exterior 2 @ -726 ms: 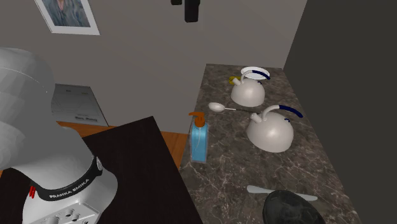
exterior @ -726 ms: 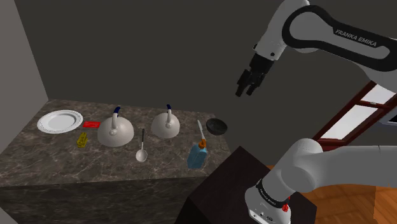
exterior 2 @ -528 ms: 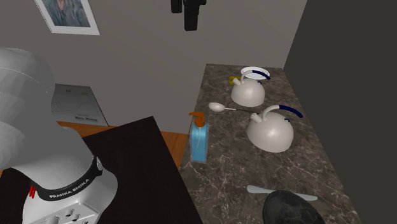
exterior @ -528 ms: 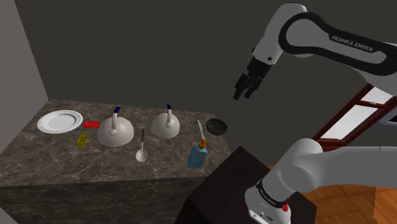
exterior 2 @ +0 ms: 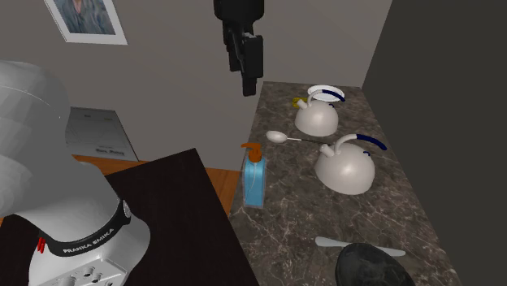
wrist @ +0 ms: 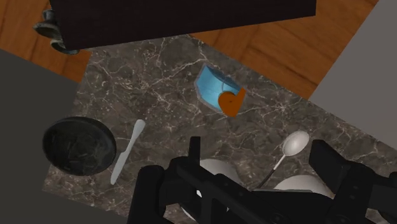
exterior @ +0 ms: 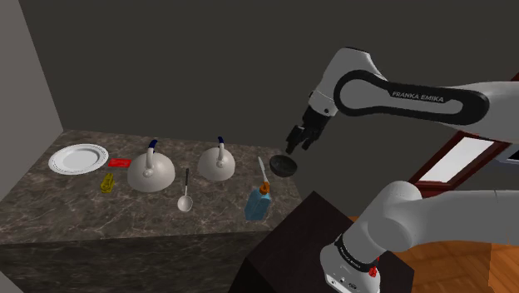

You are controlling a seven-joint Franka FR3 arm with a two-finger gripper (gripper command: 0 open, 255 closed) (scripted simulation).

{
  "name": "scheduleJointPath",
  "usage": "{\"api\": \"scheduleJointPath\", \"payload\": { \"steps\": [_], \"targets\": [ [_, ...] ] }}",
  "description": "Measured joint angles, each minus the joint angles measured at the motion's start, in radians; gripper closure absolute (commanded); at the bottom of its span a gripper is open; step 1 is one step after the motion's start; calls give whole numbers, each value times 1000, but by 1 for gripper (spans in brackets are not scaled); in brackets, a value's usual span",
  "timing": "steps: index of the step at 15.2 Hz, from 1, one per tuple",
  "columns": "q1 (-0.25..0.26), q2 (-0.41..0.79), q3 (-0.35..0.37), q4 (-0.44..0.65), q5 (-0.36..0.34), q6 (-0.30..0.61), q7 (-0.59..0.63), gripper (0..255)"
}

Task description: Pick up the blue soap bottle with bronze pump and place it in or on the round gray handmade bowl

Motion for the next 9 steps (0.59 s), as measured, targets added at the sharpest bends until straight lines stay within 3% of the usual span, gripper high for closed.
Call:
{"api": "scheduleJointPath", "payload": {
  "steps": [4,9],
  "targets": [
    [7,34,40,-117,10,173,34,0],
    [11,165,89,-212,19,422,77,0]
  ]
}}
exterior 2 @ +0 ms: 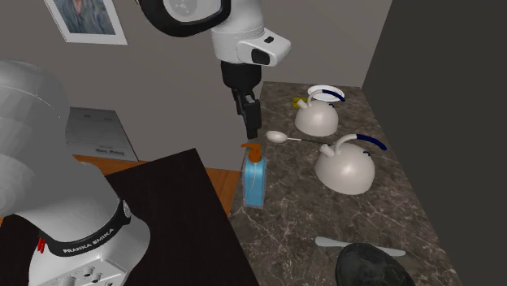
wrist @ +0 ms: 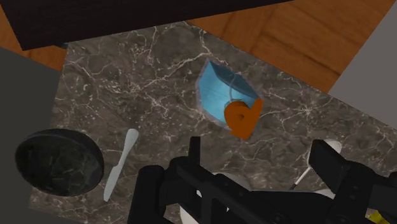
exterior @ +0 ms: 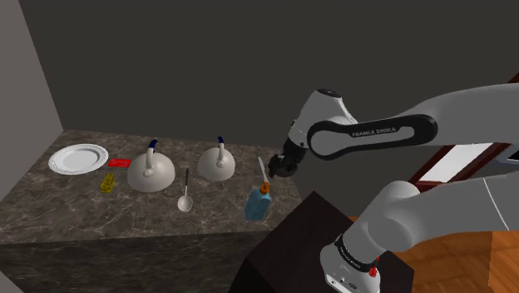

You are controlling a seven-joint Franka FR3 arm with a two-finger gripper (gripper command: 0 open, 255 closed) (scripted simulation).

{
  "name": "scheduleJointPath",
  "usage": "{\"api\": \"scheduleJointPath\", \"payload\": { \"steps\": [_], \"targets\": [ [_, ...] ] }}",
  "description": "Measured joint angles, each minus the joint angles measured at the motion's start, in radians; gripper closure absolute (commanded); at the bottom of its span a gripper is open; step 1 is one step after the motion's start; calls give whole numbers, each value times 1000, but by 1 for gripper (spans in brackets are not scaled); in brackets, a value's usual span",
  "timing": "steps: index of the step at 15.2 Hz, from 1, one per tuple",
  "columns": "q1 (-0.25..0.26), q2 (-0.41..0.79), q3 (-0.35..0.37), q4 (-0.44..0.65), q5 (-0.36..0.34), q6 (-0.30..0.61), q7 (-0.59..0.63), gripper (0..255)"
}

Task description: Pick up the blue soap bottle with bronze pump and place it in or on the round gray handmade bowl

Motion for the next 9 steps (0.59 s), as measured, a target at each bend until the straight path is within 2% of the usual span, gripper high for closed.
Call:
{"api": "scheduleJointPath", "payload": {
  "steps": [5,9],
  "targets": [
    [-12,204,55,-35,-12,262,60,0],
    [-19,306,73,-42,-21,376,79,0]
  ]
}}
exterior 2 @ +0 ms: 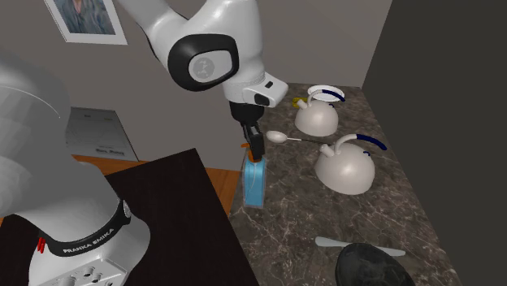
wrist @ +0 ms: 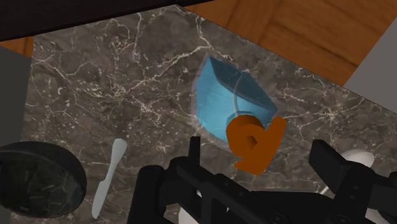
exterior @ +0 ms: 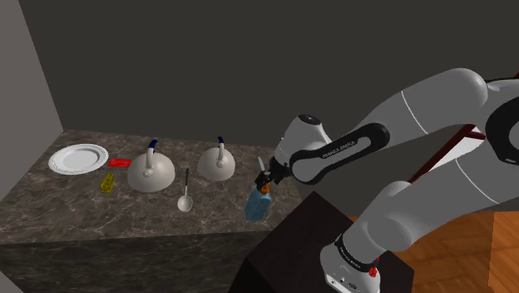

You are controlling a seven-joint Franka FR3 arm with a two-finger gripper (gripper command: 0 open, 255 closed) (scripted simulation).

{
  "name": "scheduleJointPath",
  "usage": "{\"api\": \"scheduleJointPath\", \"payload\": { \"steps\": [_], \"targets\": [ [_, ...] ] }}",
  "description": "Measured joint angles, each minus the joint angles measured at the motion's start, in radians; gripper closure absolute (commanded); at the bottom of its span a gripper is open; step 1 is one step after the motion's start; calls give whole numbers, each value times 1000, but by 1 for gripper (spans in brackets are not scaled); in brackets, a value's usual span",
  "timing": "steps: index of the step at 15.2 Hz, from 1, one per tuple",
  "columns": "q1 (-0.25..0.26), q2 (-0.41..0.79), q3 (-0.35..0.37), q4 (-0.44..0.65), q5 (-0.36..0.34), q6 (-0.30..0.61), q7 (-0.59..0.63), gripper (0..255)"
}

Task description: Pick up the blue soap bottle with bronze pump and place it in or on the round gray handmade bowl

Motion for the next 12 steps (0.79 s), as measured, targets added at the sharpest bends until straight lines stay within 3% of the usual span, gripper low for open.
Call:
{"api": "scheduleJointPath", "payload": {
  "steps": [4,10,11,12],
  "targets": [
    [-8,73,8,-3,-11,77,9,0],
    [-12,94,9,1,-16,94,10,0],
    [-12,94,9,1,-16,94,10,255],
    [-12,94,9,1,-16,94,10,255]
  ]
}}
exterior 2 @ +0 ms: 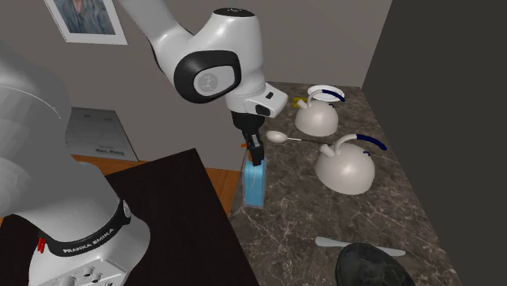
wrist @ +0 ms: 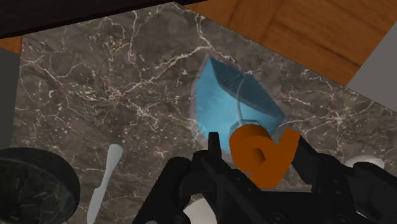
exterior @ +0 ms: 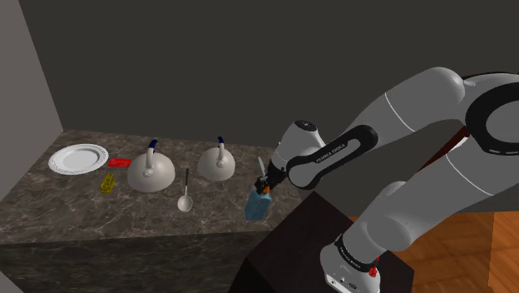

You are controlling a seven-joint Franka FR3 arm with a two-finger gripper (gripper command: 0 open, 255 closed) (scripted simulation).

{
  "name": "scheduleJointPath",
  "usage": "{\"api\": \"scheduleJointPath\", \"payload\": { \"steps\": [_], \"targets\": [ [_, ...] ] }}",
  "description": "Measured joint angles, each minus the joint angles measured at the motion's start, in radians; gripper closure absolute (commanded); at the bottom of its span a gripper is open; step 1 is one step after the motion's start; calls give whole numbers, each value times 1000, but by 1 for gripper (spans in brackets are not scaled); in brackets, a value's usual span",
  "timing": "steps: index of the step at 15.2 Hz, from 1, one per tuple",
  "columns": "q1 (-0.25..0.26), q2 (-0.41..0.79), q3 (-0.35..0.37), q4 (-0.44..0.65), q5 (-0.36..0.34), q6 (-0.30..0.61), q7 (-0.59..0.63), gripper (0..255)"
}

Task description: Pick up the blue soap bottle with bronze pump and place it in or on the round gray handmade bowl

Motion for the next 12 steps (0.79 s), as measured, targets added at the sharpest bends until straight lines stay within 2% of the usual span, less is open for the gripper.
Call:
{"api": "scheduleJointPath", "payload": {
  "steps": [9,12],
  "targets": [
    [0,0,0,1,0,0,0,255],
    [4,-37,-3,4,6,-41,-4,255]
  ]
}}
